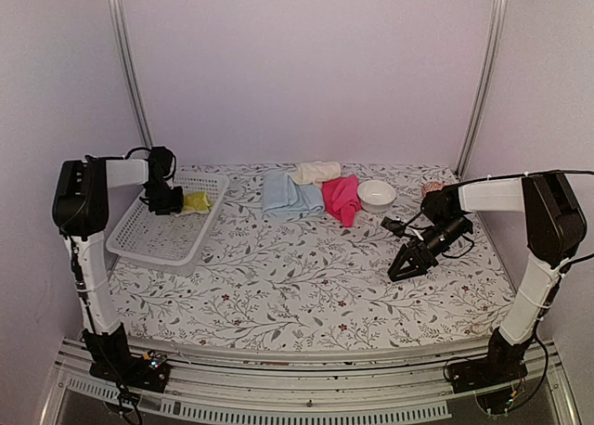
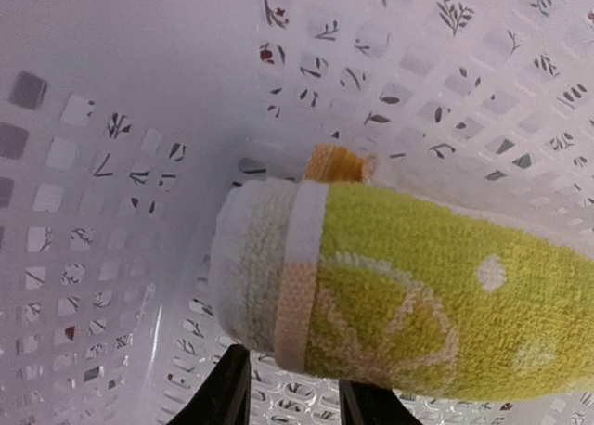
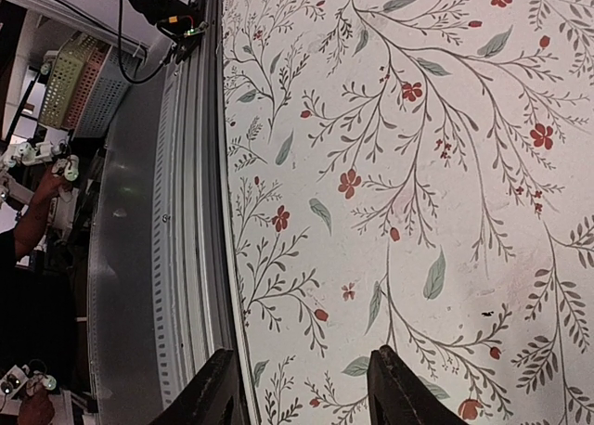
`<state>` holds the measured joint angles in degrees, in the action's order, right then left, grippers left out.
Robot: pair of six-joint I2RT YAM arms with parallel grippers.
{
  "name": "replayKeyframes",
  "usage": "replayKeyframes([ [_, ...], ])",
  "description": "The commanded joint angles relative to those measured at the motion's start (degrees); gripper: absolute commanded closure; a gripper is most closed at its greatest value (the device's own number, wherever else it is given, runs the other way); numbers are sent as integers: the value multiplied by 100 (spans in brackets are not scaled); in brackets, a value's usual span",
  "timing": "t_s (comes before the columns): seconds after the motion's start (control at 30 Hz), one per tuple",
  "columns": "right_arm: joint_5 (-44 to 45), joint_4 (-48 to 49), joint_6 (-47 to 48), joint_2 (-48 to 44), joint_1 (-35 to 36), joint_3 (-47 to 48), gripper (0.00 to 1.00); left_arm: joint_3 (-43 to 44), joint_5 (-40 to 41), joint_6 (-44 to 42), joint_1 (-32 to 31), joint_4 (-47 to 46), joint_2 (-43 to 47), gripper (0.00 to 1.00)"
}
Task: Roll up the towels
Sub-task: Adjust the towel in the storage box, then pick up the towel from the corner of the board.
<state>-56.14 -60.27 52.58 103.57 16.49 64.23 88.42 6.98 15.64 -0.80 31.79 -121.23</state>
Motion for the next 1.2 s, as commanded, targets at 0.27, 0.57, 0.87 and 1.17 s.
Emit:
replayKeyframes([
  [0.27,-78,-111,118,-65,29,80,50,48,134,-219,53,-303,77,61],
  [0.57,79,-28,46,-479,-32,328,50,-917,-41,-201,17,-136,1720,51],
  [0.87,1366,1230,-1493,-1380,-614,1363,47,-1635,-1731,-1099,-580,-1026,3927,2],
  [1.17,1489,2499,-2820,-1625,-745,1890,1,-3006,-1190,-1626,-2583,-3106,5537,2],
])
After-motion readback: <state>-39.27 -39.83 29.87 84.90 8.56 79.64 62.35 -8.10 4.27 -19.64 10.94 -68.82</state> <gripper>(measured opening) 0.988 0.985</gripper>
